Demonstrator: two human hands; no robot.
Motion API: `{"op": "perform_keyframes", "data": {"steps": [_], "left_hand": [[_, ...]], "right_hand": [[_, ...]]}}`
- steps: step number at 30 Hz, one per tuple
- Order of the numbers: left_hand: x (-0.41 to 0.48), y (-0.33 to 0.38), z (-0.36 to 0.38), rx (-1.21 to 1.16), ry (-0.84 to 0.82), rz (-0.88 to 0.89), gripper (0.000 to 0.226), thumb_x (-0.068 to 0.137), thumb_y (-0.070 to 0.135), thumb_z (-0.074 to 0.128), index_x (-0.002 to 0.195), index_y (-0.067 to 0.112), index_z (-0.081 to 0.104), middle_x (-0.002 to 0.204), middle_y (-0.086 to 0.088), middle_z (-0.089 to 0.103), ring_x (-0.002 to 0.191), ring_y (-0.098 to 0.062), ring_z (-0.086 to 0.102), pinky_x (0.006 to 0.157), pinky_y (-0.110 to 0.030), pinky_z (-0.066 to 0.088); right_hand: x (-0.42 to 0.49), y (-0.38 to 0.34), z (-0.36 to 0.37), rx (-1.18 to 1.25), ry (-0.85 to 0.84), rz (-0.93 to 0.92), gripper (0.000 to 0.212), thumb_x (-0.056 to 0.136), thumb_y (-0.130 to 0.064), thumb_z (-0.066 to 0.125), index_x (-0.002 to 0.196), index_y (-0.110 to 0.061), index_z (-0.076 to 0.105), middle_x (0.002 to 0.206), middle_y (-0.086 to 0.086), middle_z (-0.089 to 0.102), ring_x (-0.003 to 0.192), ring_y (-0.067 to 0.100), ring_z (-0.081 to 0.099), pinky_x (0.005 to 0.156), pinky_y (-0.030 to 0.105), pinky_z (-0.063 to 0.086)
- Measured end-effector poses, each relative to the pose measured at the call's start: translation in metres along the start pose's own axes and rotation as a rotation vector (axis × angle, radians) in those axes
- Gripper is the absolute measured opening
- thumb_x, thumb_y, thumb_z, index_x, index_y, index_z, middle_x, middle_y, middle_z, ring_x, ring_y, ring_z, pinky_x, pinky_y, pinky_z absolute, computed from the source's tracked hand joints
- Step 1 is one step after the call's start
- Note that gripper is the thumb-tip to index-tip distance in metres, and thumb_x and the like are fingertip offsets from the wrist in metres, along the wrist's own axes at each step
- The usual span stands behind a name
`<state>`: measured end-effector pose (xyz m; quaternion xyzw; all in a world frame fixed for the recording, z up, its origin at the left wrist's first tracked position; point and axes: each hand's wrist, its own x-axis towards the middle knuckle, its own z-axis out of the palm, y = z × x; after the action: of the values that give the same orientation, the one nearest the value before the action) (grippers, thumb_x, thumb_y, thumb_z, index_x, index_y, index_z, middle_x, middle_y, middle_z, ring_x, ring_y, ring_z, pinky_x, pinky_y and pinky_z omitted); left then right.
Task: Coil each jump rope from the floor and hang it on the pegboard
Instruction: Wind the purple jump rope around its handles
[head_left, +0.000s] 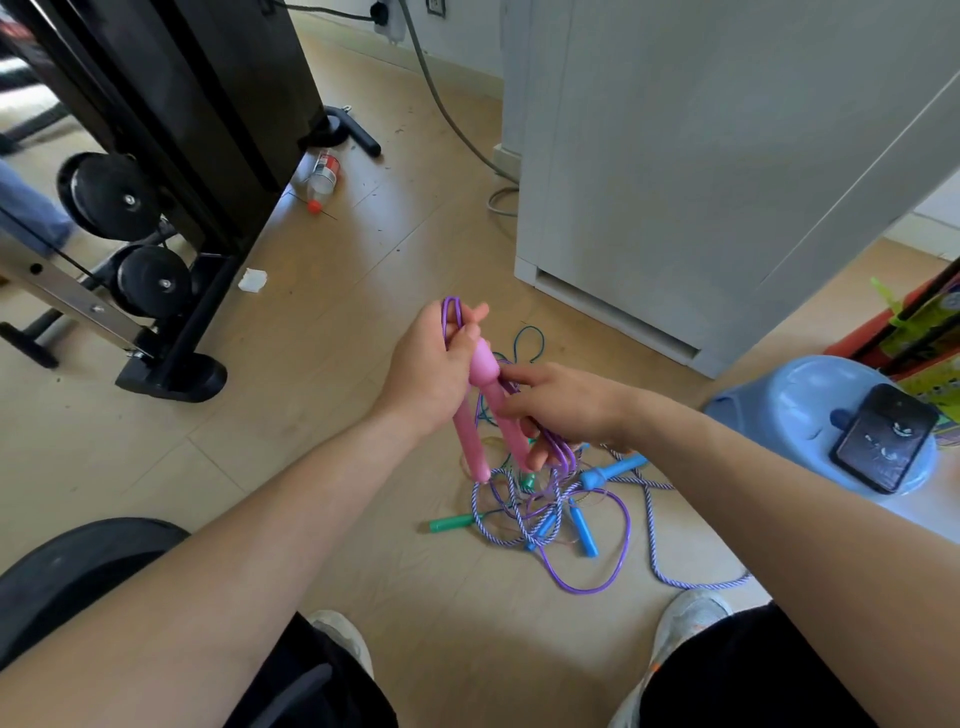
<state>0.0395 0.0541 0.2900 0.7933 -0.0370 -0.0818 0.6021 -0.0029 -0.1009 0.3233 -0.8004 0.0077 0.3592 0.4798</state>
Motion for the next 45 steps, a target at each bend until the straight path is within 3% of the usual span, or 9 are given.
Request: {"op": "perform_keyframes", "data": {"steps": [3, 7, 13, 17, 23, 29, 35, 40, 45], "left_hand": [[0.001, 0.007, -0.007, 0.137, 0.115, 0.070, 0.005, 0.100, 0.013, 0.049, 0.104, 0.015, 0.051, 0.132, 0.012, 0.063, 0.104, -0.006, 0.063, 0.098, -0.026, 0.047], [0.009, 0.011, -0.022, 0.203, 0.307, 0.114, 0.008, 0.101, 0.016, 0.049, 0.108, 0.015, 0.051, 0.129, 0.012, 0.064, 0.108, -0.009, 0.061, 0.091, -0.027, 0.046], [0.010, 0.012, -0.016, 0.071, 0.437, 0.068, 0.007, 0.100, 0.014, 0.050, 0.107, 0.016, 0.049, 0.120, 0.022, 0.058, 0.105, -0.003, 0.061, 0.086, -0.016, 0.044], [0.012, 0.011, -0.004, -0.080, 0.413, -0.056, 0.011, 0.101, 0.013, 0.051, 0.111, 0.012, 0.053, 0.130, 0.010, 0.064, 0.109, -0.003, 0.060, 0.096, -0.018, 0.043], [0.016, 0.008, -0.005, -0.381, 0.261, -0.244, 0.010, 0.099, 0.010, 0.056, 0.099, 0.010, 0.066, 0.119, -0.018, 0.069, 0.114, -0.039, 0.064, 0.095, -0.058, 0.053], [0.010, 0.019, -0.003, -0.500, 0.102, -0.294, 0.035, 0.104, 0.008, 0.047, 0.133, -0.013, 0.045, 0.130, -0.019, 0.065, 0.101, -0.034, 0.068, 0.062, -0.036, 0.060], [0.007, 0.028, -0.006, -0.514, 0.041, -0.288, 0.030, 0.105, 0.013, 0.044, 0.127, 0.000, 0.061, 0.114, -0.028, 0.067, 0.084, -0.034, 0.069, 0.075, -0.039, 0.058], [0.003, 0.032, -0.004, -0.576, -0.006, -0.316, 0.024, 0.104, 0.013, 0.046, 0.112, 0.002, 0.066, 0.117, -0.014, 0.071, 0.096, -0.035, 0.068, 0.088, -0.054, 0.054], [0.001, 0.028, -0.003, -0.586, -0.051, -0.299, 0.023, 0.105, 0.011, 0.045, 0.110, -0.007, 0.058, 0.127, -0.010, 0.068, 0.101, -0.033, 0.068, 0.084, -0.049, 0.058]], "right_hand": [[0.003, 0.003, -0.005, -0.042, 0.053, 0.017, 0.037, 0.098, -0.020, 0.049, 0.133, -0.032, 0.044, 0.075, 0.012, 0.054, 0.059, 0.028, 0.059, 0.051, 0.029, 0.044], [0.007, 0.007, -0.005, 0.009, 0.131, -0.026, 0.015, 0.098, -0.019, 0.055, 0.104, -0.008, 0.047, 0.075, 0.010, 0.055, 0.067, 0.026, 0.064, 0.061, 0.034, 0.046], [0.004, -0.004, 0.037, 0.034, 0.039, -0.178, 0.036, 0.079, -0.040, 0.066, 0.109, -0.027, 0.050, 0.105, 0.001, 0.065, 0.096, 0.021, 0.061, 0.093, 0.039, 0.047], [0.003, -0.009, 0.055, -0.253, 0.067, -0.190, 0.039, 0.087, -0.043, 0.060, 0.109, -0.013, 0.046, 0.103, 0.000, 0.058, 0.091, 0.022, 0.055, 0.082, 0.038, 0.048], [-0.007, -0.009, 0.034, -0.857, 0.452, -0.231, 0.032, 0.099, -0.050, 0.040, 0.099, -0.028, 0.063, 0.086, 0.001, 0.058, 0.081, 0.030, 0.058, 0.062, 0.032, 0.038], [-0.010, -0.006, 0.024, -0.849, 0.663, -0.170, 0.051, 0.085, -0.070, 0.055, 0.068, -0.024, 0.041, 0.075, -0.004, 0.060, 0.073, 0.024, 0.059, 0.057, 0.029, 0.036], [-0.002, 0.002, 0.013, -0.756, 0.903, -0.224, 0.065, 0.060, -0.077, 0.071, 0.091, -0.028, 0.043, 0.092, -0.009, 0.050, 0.086, 0.018, 0.052, 0.063, 0.032, 0.039], [0.006, 0.004, 0.010, -0.453, 0.653, -0.110, 0.094, 0.063, -0.061, 0.074, 0.141, -0.025, 0.035, 0.114, -0.007, 0.062, 0.101, 0.019, 0.062, 0.079, 0.034, 0.050], [0.011, 0.006, 0.011, -0.268, 0.515, -0.130, 0.045, 0.065, -0.031, 0.077, 0.102, -0.023, 0.054, 0.077, -0.007, 0.060, 0.062, 0.011, 0.054, 0.054, 0.028, 0.043]]}}
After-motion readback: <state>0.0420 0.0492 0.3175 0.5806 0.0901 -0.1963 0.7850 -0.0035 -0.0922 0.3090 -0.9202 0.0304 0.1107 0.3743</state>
